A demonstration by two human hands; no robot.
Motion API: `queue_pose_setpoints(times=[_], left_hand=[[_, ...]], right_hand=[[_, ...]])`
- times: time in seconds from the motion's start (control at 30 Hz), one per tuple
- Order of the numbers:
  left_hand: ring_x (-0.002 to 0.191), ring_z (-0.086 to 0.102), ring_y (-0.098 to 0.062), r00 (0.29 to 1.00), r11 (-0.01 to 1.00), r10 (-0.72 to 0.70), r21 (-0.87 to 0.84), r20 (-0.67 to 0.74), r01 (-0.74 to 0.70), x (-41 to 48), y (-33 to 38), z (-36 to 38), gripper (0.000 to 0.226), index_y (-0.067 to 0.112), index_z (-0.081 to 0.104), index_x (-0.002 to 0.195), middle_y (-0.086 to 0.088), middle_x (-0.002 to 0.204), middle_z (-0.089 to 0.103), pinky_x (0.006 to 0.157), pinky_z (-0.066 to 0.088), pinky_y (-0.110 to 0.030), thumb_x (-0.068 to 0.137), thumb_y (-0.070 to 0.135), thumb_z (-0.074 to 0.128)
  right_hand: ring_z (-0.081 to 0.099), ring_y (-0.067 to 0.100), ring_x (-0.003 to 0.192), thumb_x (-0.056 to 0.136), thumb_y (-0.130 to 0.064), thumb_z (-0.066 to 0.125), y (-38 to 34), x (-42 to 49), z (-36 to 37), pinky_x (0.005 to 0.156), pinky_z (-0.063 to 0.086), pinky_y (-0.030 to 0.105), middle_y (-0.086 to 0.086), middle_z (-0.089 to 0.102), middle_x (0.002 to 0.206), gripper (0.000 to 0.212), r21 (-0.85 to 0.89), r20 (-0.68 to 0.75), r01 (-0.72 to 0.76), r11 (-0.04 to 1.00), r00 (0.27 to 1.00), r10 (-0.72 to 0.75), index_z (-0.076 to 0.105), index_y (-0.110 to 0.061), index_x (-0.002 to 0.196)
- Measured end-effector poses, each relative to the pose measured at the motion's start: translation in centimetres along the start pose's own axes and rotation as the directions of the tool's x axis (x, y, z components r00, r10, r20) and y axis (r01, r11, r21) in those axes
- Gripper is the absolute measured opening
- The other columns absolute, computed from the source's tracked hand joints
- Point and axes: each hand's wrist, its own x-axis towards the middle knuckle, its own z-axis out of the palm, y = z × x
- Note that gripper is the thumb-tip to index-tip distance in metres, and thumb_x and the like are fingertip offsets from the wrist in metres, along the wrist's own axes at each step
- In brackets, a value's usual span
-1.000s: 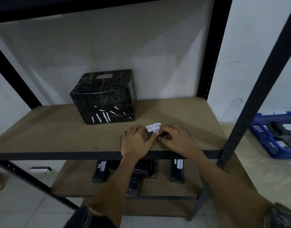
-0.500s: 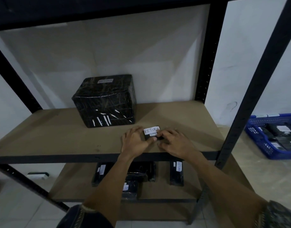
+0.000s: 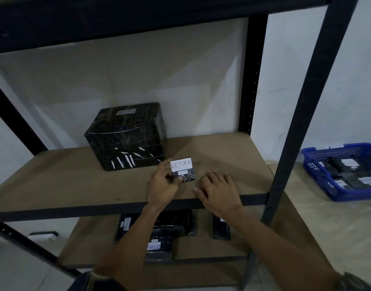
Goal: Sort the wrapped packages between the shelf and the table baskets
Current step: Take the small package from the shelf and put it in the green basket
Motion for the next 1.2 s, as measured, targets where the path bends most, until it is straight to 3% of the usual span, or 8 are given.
queue_pose_setpoints(times=[0.2, 0.27, 0.37, 0.47, 0.57, 0.67, 0.9, 1.2], left_hand=[[0.072, 0.057, 0.01, 0.99, 0.997, -0.08, -0.005, -0.119, 0.08, 0.0, 1.6, -0.8, 0.026, -0.004, 0.065, 0.109, 0.019, 0.103, 0.054, 0.066, 0.036, 0.001, 0.085, 0.005, 0.069], [0.074, 0.056, 0.002, 0.982, 0.995, -0.096, 0.009, -0.159, 0.099, -0.4, 2.4, -1.1, 0.019, 0.0, 0.069, 0.104, 0.011, 0.116, 0.054, 0.069, 0.038, -0.002, 0.086, 0.007, 0.068], [0.074, 0.062, -0.006, 0.967, 0.982, -0.179, -0.086, -0.183, 0.166, -1.6, 3.9, -1.4, 0.026, 0.003, 0.065, 0.11, -0.001, 0.099, 0.067, 0.065, 0.047, -0.009, 0.085, 0.005, 0.068], [0.08, 0.067, -0.016, 0.958, 0.969, -0.205, -0.18, -0.199, 0.17, -4.1, 6.7, -1.3, 0.018, 0.011, 0.063, 0.102, -0.009, 0.091, 0.07, 0.067, 0.055, -0.022, 0.086, 0.003, 0.066], [0.073, 0.064, -0.01, 0.945, 0.958, -0.227, -0.229, -0.235, 0.173, -7.2, 9.8, -0.5, 0.017, 0.01, 0.061, 0.097, -0.006, 0.085, 0.068, 0.058, 0.051, -0.014, 0.087, -0.004, 0.062], [0.081, 0.069, -0.014, 0.929, 0.944, -0.277, -0.252, -0.246, 0.214, -10.3, 11.1, 1.0, 0.015, 0.014, 0.065, 0.097, -0.001, 0.087, 0.072, 0.073, 0.055, -0.023, 0.086, 0.003, 0.066], [0.081, 0.067, -0.014, 0.913, 0.91, -0.36, -0.287, -0.192, 0.298, -18.6, 14.7, 5.9, 0.013, 0.009, 0.064, 0.098, -0.006, 0.091, 0.071, 0.057, 0.051, -0.011, 0.088, 0.001, 0.064], [0.085, 0.067, -0.013, 0.965, 0.934, -0.26, -0.261, -0.036, 0.242, -25.4, 19.6, 11.3, 0.014, 0.017, 0.064, 0.096, -0.002, 0.091, 0.071, 0.072, 0.053, -0.025, 0.088, 0.006, 0.064]], right_hand=[[0.066, 0.029, 0.062, 0.07, -0.041, 0.069, 1.2, -0.1, -1.5, 0.077, 0.051, 0.045, 0.008, 0.068, 0.069, 0.028, -0.067, -0.042, 0.094, 0.993, 0.994, -0.096, 0.066, -0.014, 0.074], [0.067, 0.031, 0.073, 0.076, -0.036, 0.066, 1.7, -0.7, -2.7, 0.086, 0.047, 0.045, 0.011, 0.07, 0.079, 0.026, -0.073, -0.026, 0.144, 0.987, 0.989, -0.146, 0.065, -0.011, 0.083], [0.062, 0.031, 0.098, 0.09, -0.035, 0.049, 2.8, -1.8, -3.7, 0.094, 0.036, 0.039, 0.013, 0.067, 0.105, 0.03, -0.055, 0.013, 0.218, 0.974, 0.976, -0.218, 0.057, -0.01, 0.106], [0.059, 0.029, 0.102, 0.092, -0.037, 0.047, 4.3, -3.6, -5.2, 0.093, 0.035, 0.037, 0.01, 0.065, 0.11, 0.031, 0.025, 0.075, 0.307, 0.951, 0.948, -0.308, 0.053, -0.014, 0.112], [0.059, 0.026, 0.104, 0.09, -0.037, 0.052, 6.5, -6.3, -6.5, 0.088, 0.041, 0.035, 0.007, 0.064, 0.113, 0.032, 0.191, 0.185, 0.367, 0.911, 0.897, -0.4, 0.053, -0.019, 0.117], [0.059, 0.028, 0.104, 0.09, -0.037, 0.054, 9.1, -9.4, -7.2, 0.082, 0.045, 0.034, 0.008, 0.062, 0.115, 0.035, 0.303, 0.275, 0.359, 0.883, 0.854, -0.441, 0.05, -0.02, 0.12], [0.058, 0.029, 0.106, 0.09, -0.031, 0.056, 15.7, -16.3, -7.8, 0.085, 0.046, 0.033, 0.01, 0.06, 0.117, 0.031, 0.295, 0.555, 0.195, 0.935, 0.762, -0.334, 0.058, -0.012, 0.115], [0.056, 0.031, 0.111, 0.089, -0.039, 0.055, 22.4, -26.1, -9.1, 0.093, 0.047, 0.035, 0.014, 0.058, 0.121, 0.041, 0.189, 0.662, 0.067, 0.98, 0.728, -0.178, 0.06, -0.006, 0.113]])
